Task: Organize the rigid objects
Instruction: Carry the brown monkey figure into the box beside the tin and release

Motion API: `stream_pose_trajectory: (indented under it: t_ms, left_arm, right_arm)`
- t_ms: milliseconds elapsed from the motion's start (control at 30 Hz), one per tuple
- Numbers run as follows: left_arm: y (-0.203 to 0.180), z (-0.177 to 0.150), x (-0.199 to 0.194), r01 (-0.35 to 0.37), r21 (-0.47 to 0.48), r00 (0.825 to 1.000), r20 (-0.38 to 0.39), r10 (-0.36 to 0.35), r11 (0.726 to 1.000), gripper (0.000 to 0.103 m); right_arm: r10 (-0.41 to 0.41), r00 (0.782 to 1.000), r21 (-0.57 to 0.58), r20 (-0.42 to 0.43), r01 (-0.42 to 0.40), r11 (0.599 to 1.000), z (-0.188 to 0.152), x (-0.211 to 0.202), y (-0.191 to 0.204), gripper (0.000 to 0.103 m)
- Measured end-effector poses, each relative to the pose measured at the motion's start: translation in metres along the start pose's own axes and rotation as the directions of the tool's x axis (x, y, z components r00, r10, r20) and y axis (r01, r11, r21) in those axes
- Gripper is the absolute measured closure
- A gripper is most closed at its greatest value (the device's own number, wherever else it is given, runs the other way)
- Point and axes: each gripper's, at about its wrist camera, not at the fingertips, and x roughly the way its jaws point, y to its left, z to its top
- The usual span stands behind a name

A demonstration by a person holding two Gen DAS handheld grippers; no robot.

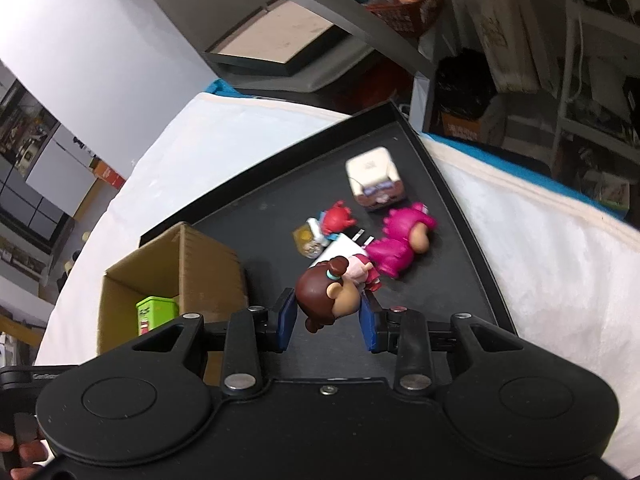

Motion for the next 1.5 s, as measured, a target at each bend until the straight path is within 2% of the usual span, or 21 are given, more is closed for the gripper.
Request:
stream_pose_trajectory:
  t_ms: [200, 467, 833, 933, 1500]
  left_arm:
    - [-0.002, 0.001, 0.004, 0.007, 0.017, 1.0, 0.002, -0.007, 1.0, 0.041]
    - [0.0, 0.0, 0.009, 0.069, 0.008, 0.998, -0.003, -0.069, 0.998, 0.046]
    - [0.008, 0.002, 0.019, 0.118, -0.025, 0.993, -0.028, -0.118, 0.993, 0.078]
    - [0.009, 0.001, 0.019, 0.106, -0.009, 0.994, -0.028, -0.106, 0.994, 0.086]
    - [0.022, 0.004, 0.023, 0.152, -0.029, 0.987, -0.045, -0.153, 0.988, 0.085]
  right_arm:
    - [0.015, 1.0, -0.046, 0.01, -0.015, 0.999, 0.002, -0.003, 0.024, 0.07]
    - [0.036, 0.999, -0.126, 0.0, -0.036, 0.991, 0.004, -0.003, 0.059, 0.07]
    - [0.097, 0.995, -0.23, -0.022, -0.099, 0.968, 0.003, -0.002, 0.107, 0.07]
    - [0.105, 0.994, -0.263, -0.034, -0.111, 0.958, 0.001, 0.002, 0.121, 0.07]
    - [0.04, 0.996, -0.393, -0.078, -0.068, 0.917, -0.007, 0.041, 0.178, 0.069]
